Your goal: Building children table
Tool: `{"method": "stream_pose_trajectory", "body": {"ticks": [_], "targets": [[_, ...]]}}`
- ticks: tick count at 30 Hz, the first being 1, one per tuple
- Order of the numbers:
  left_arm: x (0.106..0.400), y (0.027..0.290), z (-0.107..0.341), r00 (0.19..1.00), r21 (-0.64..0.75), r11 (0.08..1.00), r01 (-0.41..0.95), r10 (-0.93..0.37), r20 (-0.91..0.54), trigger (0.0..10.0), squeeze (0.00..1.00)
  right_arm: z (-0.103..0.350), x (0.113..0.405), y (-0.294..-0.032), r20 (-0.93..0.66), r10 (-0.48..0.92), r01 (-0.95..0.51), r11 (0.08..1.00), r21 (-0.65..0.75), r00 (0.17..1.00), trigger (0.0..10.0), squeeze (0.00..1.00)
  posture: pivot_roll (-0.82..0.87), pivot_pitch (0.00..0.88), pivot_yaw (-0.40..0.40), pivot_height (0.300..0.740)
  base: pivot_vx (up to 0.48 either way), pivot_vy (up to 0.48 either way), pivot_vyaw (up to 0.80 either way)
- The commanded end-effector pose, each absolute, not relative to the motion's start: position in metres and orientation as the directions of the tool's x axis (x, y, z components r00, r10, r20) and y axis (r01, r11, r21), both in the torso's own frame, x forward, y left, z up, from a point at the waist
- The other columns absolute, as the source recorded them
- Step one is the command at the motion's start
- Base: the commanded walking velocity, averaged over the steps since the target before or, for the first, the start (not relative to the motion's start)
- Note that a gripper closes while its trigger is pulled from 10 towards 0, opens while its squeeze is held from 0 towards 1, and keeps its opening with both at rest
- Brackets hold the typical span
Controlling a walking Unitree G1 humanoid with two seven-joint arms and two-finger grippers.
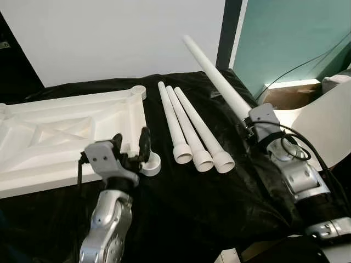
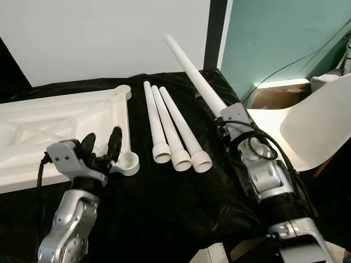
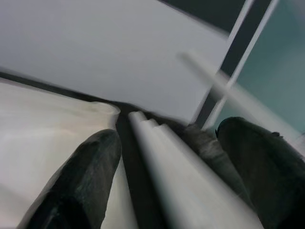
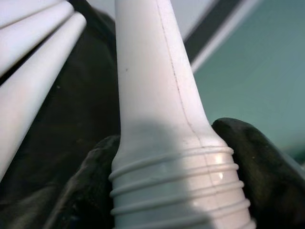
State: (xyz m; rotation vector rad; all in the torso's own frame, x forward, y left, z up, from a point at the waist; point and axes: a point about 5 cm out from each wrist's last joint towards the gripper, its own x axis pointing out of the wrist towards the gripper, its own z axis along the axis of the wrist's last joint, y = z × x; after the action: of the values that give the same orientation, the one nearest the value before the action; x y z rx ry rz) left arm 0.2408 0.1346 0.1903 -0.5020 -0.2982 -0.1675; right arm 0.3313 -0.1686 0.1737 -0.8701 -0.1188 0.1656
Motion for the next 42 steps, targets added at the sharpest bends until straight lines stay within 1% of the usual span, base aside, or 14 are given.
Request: {"method": "stream_pose_trajectory", "body": {"ticks": [1,2,4,5,7,14,18,22,26,32,33,37,39,42], "targets": [[0.239,0.132,0.200,0.888,-0.517,0.749,0.413,-0.204,0.413,10.0,0.00,0.174,0.323,-0.151,0.106,0.298,-0.071,0.527,-0.847,0.949,2.3,0.00,0.01,0.000,0.003,0.740,0.000,0.000,0.00],[0.239,0.131,0.206,0.865,-0.570,0.673,0.471,-0.224,0.449,10.0,0.00,0.173,0.321,-0.147,0.122,0.328,-0.063,0.500,-0.864,0.937,5.8,0.00,0.01,0.000,0.003,0.740,0.000,0.000,0.00],[0.239,0.131,0.206,0.865,-0.570,0.673,0.471,-0.224,0.449,10.0,0.00,0.173,0.321,-0.147,0.122,0.328,-0.063,0.500,-0.864,0.937,5.8,0.00,0.01,0.000,0.003,0.740,0.000,0.000,0.00],[0.240,0.126,0.215,0.819,-0.625,0.544,0.560,-0.247,0.518,10.0,0.00,0.172,0.316,-0.138,0.160,0.405,-0.035,0.434,-0.900,0.900,10.0,0.00,0.02,0.000,-0.001,0.740,0.000,0.000,0.00],[0.246,0.123,0.216,0.806,-0.653,0.483,0.584,-0.248,0.537,10.0,0.00,0.172,0.311,-0.132,0.197,0.454,-0.002,0.402,-0.916,0.869,10.0,0.00,0.02,0.000,-0.003,0.740,0.000,0.000,0.00],[0.281,0.114,0.198,0.858,-0.745,0.427,0.513,-0.224,0.462,10.0,0.00,0.177,0.294,-0.120,0.331,0.602,0.145,0.336,-0.930,0.727,10.0,0.00,0.02,0.000,-0.007,0.740,0.000,0.000,0.00],[0.295,0.108,0.184,0.903,-0.755,0.497,0.428,-0.212,0.373,10.0,0.00,0.175,0.290,-0.116,0.337,0.646,0.156,0.321,-0.934,0.685,10.0,0.00,0.00,0.000,-0.003,0.740,0.000,0.000,0.00],[0.297,0.109,0.183,0.909,-0.765,0.493,0.415,-0.198,0.366,10.0,0.00,0.171,0.289,-0.116,0.323,0.659,0.146,0.310,-0.939,0.680,10.0,0.00,0.00,0.000,-0.003,0.740,0.000,0.000,0.00],[0.303,0.115,0.195,0.902,-0.825,0.366,0.431,-0.161,0.400,10.0,0.00,0.147,0.281,-0.120,0.234,0.710,0.073,0.250,-0.965,0.664,10.0,0.00,-0.01,0.000,0.002,0.740,0.000,0.000,0.00],[0.303,0.115,0.205,0.865,-0.795,0.341,0.502,-0.205,0.458,10.0,0.00,0.142,0.283,-0.125,0.246,0.684,0.072,0.273,-0.959,0.687,10.0,0.00,-0.01,0.000,0.011,0.740,0.000,0.000,0.00],[0.302,0.116,0.207,0.858,-0.814,0.273,0.513,-0.194,0.476,10.0,0.00,0.141,0.283,-0.125,0.247,0.683,0.073,0.274,-0.959,0.687,10.0,0.00,-0.01,0.000,0.012,0.740,0.000,0.000,0.00],[0.300,0.118,0.211,0.846,-0.827,0.186,0.531,-0.179,0.502,10.0,0.00,0.141,0.283,-0.124,0.247,0.691,0.072,0.272,-0.960,0.680,10.0,0.00,-0.01,0.000,0.013,0.740,0.000,0.000,0.00],[0.299,0.117,0.213,0.837,-0.819,0.183,0.543,-0.193,0.512,10.0,0.00,0.140,0.281,-0.123,0.247,0.705,0.070,0.270,-0.960,0.665,10.0,0.00,0.00,0.000,0.014,0.740,0.000,0.000,0.00],[0.298,0.112,0.215,0.823,-0.802,0.202,0.562,-0.233,0.518,10.0,0.00,0.143,0.268,-0.117,0.281,0.777,0.103,0.271,-0.957,0.564,10.0,0.00,0.00,0.000,0.014,0.740,0.000,0.000,0.00]]}}
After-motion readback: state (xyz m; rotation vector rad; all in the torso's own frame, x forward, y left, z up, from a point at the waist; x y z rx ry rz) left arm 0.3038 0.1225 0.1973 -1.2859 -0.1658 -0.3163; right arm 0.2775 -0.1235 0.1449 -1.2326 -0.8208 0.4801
